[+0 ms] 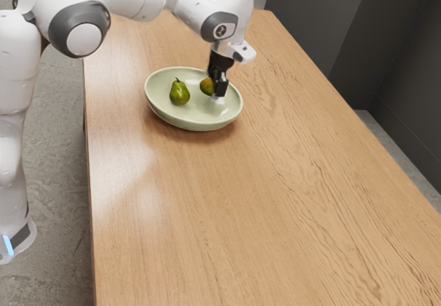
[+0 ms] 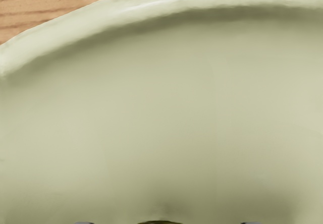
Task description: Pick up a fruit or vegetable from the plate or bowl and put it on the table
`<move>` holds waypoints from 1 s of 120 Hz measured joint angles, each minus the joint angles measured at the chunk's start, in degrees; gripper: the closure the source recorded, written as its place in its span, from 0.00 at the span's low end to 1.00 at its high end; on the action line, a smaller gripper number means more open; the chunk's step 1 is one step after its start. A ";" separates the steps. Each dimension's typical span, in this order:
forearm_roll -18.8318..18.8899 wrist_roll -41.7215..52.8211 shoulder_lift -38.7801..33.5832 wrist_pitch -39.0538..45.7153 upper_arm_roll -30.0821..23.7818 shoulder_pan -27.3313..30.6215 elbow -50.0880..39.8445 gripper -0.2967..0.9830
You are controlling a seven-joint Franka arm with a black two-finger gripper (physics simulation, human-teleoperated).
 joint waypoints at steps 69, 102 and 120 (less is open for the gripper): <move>3.12 -2.51 6.31 -4.77 -17.19 -0.25 12.08 0.58; 4.06 -4.85 10.06 -5.10 -22.43 -0.49 16.05 0.53; 3.95 -5.75 10.09 -5.18 -22.75 -0.77 16.20 0.33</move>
